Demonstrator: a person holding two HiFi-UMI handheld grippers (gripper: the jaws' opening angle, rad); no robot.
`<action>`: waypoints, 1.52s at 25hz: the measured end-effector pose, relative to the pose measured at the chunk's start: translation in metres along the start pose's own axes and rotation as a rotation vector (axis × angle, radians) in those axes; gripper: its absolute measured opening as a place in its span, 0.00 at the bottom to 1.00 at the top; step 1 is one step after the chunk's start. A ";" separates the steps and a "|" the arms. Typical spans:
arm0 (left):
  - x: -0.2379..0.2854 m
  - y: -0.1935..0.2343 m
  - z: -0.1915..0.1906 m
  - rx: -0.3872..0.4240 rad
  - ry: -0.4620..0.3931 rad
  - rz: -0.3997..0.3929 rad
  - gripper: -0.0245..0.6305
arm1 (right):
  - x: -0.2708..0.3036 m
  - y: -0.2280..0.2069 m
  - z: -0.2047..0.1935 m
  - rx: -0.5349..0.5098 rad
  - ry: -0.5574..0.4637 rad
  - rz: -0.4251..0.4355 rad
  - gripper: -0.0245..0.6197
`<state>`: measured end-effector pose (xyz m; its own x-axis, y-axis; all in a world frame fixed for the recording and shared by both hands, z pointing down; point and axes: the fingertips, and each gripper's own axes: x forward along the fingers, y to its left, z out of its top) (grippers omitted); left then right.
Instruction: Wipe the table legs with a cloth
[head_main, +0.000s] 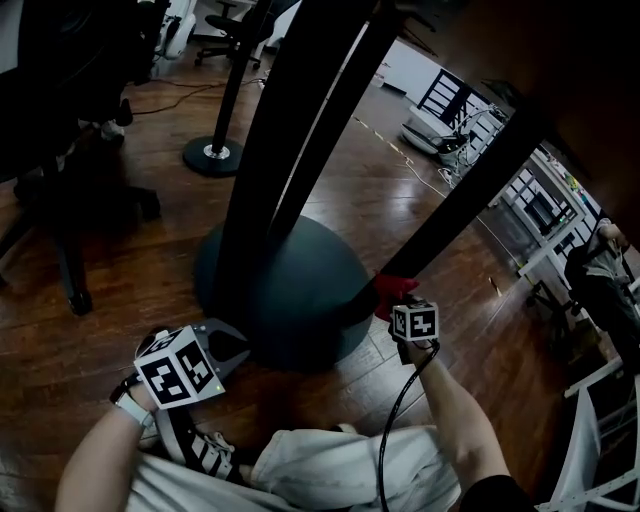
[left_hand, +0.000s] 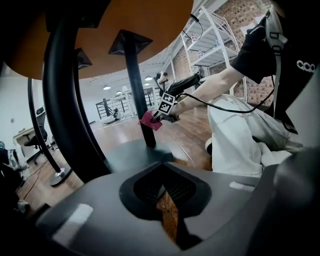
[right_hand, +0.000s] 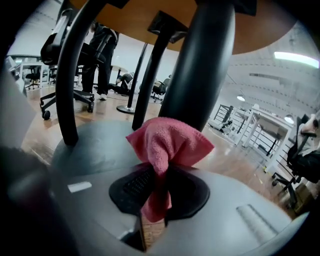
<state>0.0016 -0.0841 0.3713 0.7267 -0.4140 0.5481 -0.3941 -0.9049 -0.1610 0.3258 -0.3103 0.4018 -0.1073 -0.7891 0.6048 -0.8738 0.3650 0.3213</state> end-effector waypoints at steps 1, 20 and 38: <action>0.000 0.000 -0.001 -0.002 0.000 0.002 0.03 | -0.007 -0.005 0.009 -0.012 -0.019 0.003 0.11; -0.005 0.002 -0.003 -0.011 0.000 0.028 0.03 | -0.175 -0.109 0.218 -0.079 -0.374 -0.158 0.12; -0.007 0.004 0.000 -0.004 -0.016 0.039 0.03 | -0.279 -0.166 0.343 -0.139 -0.578 -0.344 0.12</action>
<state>-0.0050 -0.0848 0.3670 0.7198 -0.4505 0.5281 -0.4245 -0.8876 -0.1786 0.3380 -0.3197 -0.0704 -0.1038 -0.9944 -0.0219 -0.8383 0.0757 0.5399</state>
